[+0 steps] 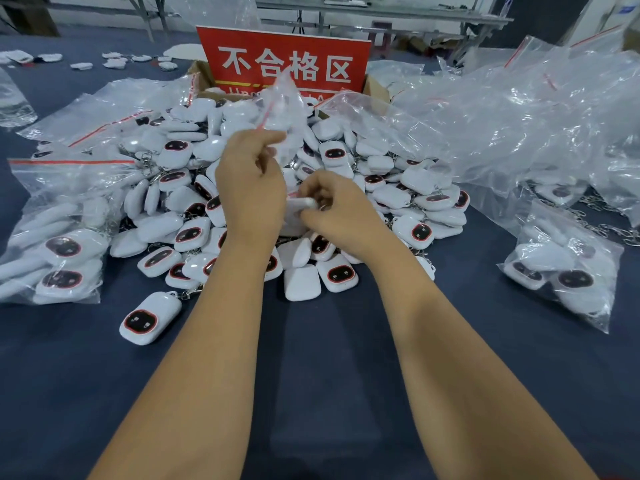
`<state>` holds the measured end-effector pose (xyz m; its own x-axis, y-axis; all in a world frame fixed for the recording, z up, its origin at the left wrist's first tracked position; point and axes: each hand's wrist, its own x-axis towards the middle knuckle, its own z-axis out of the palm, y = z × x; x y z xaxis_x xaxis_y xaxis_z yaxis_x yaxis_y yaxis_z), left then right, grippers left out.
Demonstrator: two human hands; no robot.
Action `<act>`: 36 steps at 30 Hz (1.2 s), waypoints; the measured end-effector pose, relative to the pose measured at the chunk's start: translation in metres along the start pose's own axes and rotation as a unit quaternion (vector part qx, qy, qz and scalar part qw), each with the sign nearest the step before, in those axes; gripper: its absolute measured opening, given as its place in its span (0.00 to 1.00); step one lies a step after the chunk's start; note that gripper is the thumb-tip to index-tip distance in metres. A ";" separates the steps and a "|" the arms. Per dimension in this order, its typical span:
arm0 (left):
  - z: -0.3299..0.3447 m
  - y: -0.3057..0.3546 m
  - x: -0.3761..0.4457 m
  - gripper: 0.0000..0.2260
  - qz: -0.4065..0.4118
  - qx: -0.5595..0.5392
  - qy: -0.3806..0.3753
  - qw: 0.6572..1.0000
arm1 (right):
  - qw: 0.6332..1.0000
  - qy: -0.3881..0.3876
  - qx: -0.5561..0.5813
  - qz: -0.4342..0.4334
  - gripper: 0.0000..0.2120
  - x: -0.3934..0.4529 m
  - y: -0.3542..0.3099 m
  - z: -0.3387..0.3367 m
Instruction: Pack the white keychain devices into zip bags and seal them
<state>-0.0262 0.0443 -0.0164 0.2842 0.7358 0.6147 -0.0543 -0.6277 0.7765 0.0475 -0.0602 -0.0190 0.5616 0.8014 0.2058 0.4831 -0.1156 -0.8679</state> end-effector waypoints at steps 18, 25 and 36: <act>0.006 -0.007 -0.002 0.17 -0.019 0.175 -0.224 0.959 | 0.933 0.199 0.301 -0.006 0.13 0.006 -0.001 -0.014; 0.003 -0.002 -0.002 0.13 -0.097 0.042 -0.231 0.967 | 0.943 0.140 0.301 0.023 0.13 0.009 0.000 -0.004; 0.003 -0.001 -0.002 0.12 -0.203 -0.077 -0.185 0.958 | 0.942 0.188 0.272 0.056 0.17 0.012 0.006 -0.004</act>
<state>-0.0234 0.0424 -0.0188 0.6311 0.7525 0.1882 -0.0001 -0.2426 0.9701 0.0597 -0.0536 -0.0202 0.8367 0.5249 0.1559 0.0484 0.2126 -0.9759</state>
